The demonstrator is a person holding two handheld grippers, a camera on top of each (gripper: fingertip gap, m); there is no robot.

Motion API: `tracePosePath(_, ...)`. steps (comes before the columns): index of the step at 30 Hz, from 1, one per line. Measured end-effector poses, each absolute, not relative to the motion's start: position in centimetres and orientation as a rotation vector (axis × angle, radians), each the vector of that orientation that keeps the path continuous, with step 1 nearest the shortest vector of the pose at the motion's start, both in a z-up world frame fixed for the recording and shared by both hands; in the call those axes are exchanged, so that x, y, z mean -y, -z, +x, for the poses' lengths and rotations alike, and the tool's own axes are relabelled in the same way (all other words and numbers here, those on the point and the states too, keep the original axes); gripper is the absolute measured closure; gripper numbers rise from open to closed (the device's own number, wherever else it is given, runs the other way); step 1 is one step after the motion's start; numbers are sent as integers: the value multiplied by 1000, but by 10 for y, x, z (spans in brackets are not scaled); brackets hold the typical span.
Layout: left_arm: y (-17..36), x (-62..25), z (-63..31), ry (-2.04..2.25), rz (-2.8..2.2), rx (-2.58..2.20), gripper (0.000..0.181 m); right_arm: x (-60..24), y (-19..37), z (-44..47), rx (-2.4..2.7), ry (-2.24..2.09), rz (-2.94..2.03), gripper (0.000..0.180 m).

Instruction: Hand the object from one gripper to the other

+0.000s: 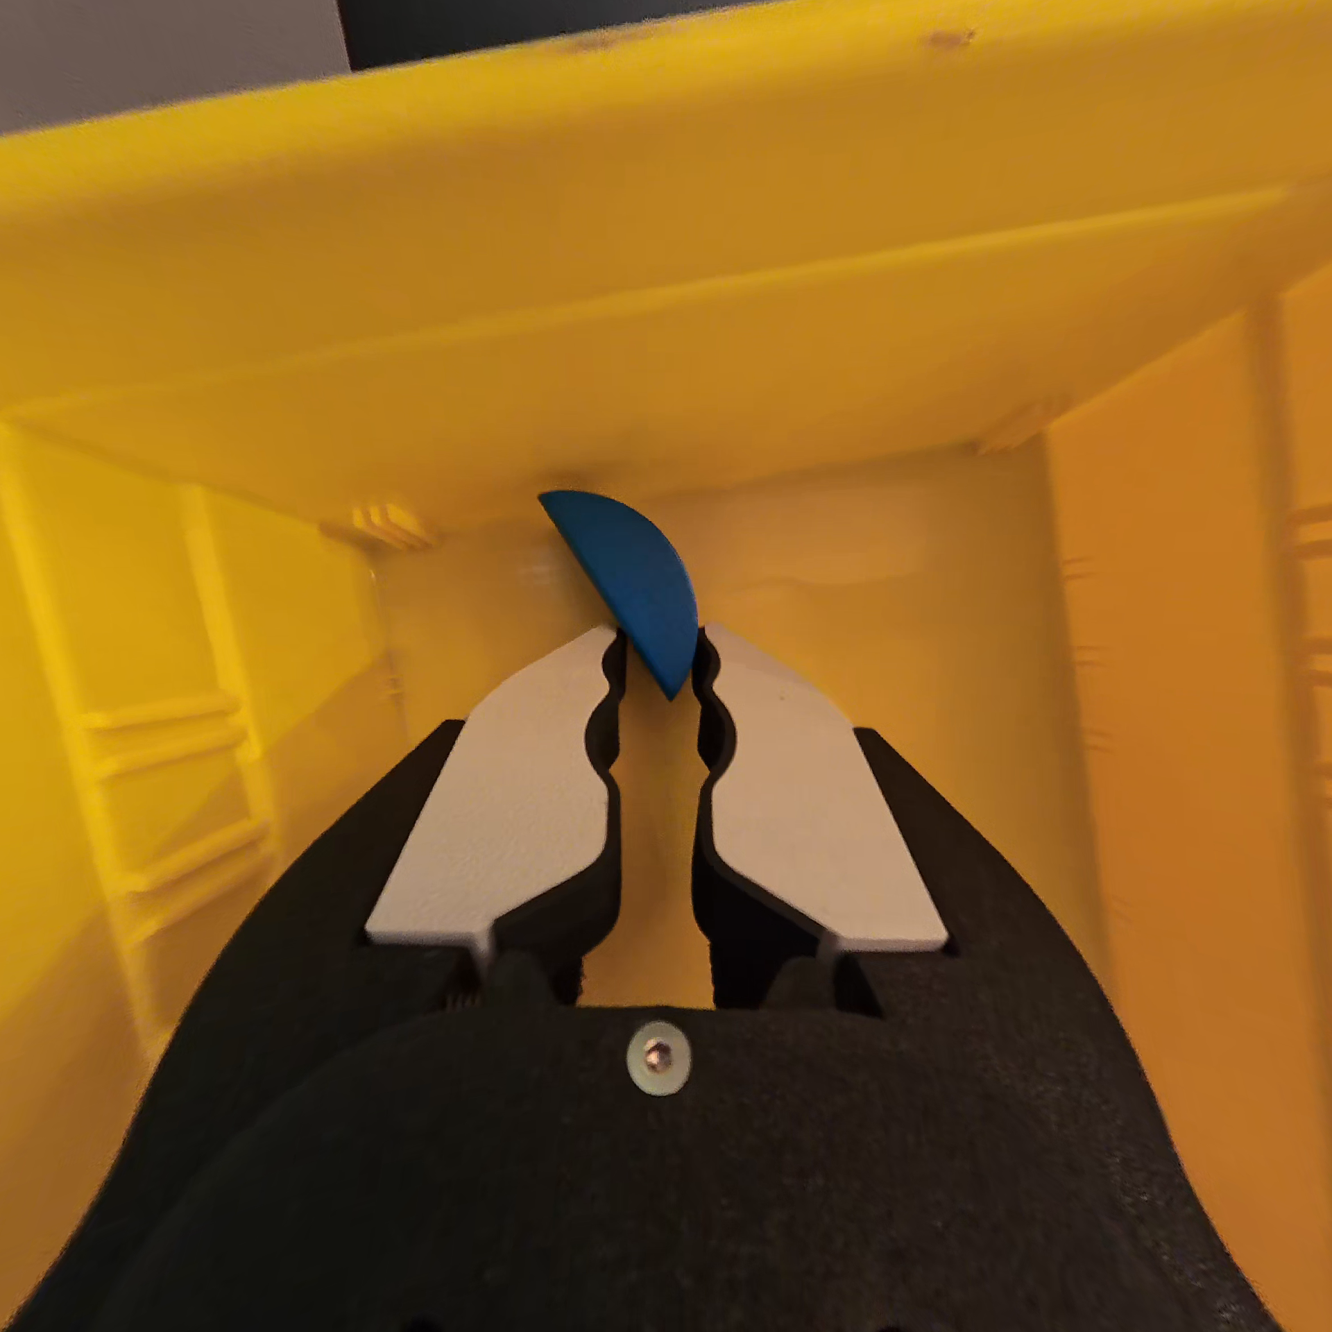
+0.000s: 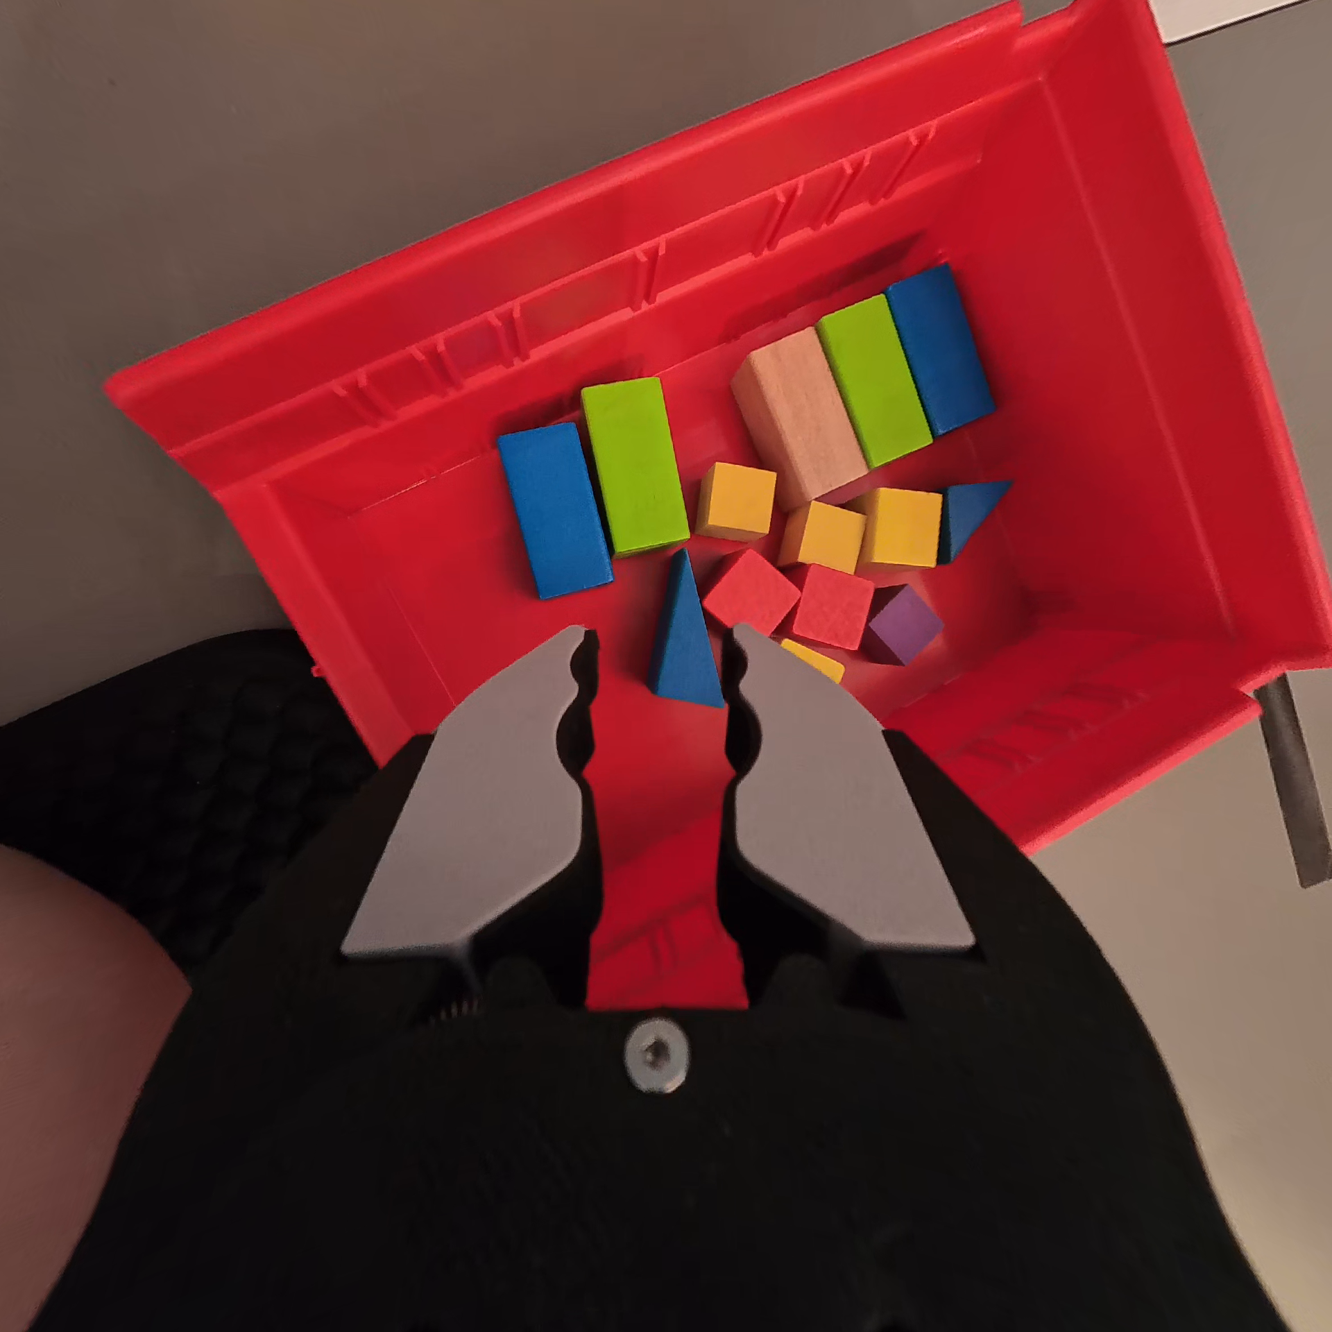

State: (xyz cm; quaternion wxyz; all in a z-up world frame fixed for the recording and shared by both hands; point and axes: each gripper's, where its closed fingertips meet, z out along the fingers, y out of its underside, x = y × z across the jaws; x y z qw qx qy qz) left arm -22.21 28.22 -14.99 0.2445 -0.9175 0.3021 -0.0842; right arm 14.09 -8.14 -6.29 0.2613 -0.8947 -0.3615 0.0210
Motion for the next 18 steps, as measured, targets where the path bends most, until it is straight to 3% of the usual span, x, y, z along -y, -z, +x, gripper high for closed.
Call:
tracePosePath(10, 123, -257, -228, 421, -2523, -997, 164, 76, 64, 139, 992, -40, -2418, 147)
tracePosePath(18, 35, -204, -194, 740, -2131, -1310, 164, 47, 18, 97, 1055, -61, -2110, 147)
